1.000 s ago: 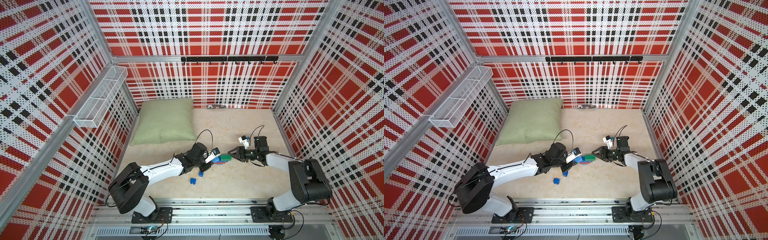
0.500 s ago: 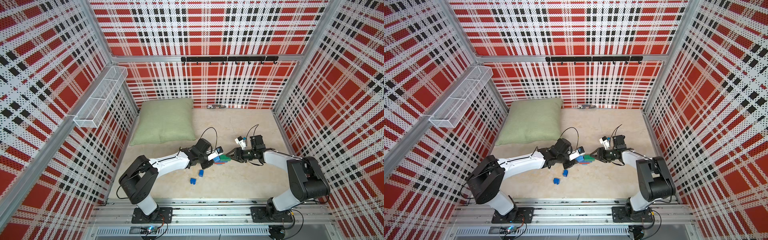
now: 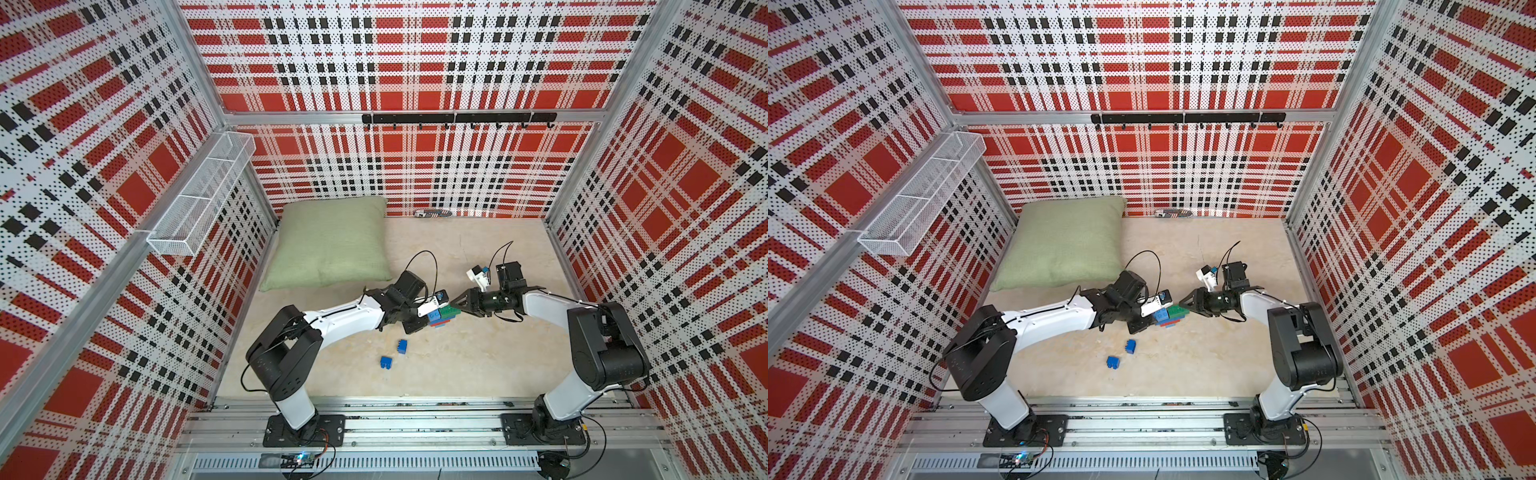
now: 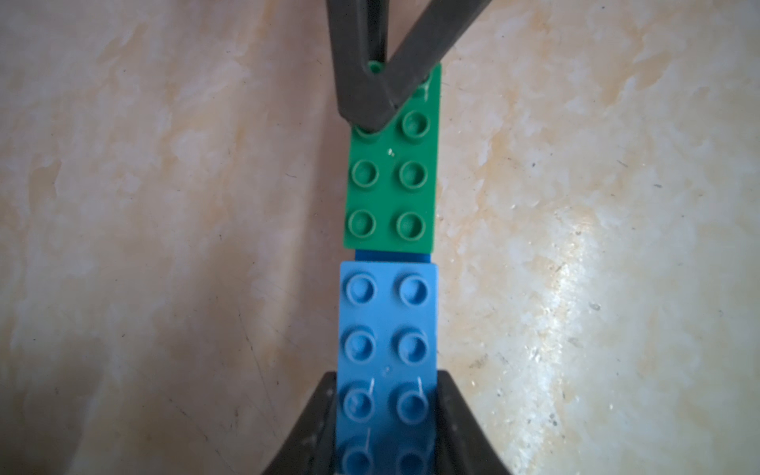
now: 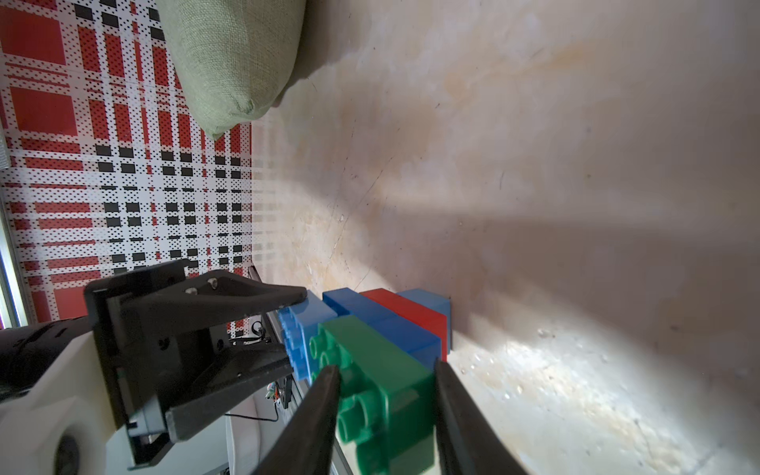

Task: Assemble a heart with lego
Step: Assemble the lego brick with the lego brick.

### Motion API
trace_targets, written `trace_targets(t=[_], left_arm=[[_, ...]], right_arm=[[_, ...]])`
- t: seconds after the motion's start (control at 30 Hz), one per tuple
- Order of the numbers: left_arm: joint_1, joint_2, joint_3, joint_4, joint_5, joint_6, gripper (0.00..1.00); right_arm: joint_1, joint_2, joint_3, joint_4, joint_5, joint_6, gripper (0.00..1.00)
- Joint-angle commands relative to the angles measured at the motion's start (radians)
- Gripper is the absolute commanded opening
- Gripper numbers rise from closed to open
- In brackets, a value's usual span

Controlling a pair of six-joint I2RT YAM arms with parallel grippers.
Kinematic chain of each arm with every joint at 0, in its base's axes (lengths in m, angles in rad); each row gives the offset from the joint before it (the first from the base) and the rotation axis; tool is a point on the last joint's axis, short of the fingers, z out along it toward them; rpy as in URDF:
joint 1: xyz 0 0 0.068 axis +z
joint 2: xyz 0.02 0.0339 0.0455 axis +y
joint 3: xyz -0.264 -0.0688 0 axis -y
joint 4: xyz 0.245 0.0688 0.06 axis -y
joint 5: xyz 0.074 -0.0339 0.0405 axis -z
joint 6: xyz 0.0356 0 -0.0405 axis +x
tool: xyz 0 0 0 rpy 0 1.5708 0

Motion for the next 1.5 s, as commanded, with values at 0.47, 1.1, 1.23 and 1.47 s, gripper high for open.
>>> trace_targets(t=[0.47, 1.1, 1.23, 1.47], left_arm=[[-0.003, 0.050, 0.051, -0.059, 0.037, -0.023, 0.11], [-0.022, 0.160, 0.202, -0.199, -0.004, -0.087, 0.12], [-0.024, 0.189, 0.245, -0.233, -0.018, -0.093, 0.13], [-0.029, 0.215, 0.283, -0.264, -0.023, -0.099, 0.15]], right_arm=[[0.007, -0.061, -0.015, -0.013, 0.046, -0.012, 0.67], [0.043, -0.028, -0.057, 0.120, 0.057, 0.014, 0.76], [0.042, -0.006, -0.065, 0.141, 0.056, 0.010, 0.78], [0.046, 0.021, -0.072, 0.168, 0.062, 0.003, 0.80]])
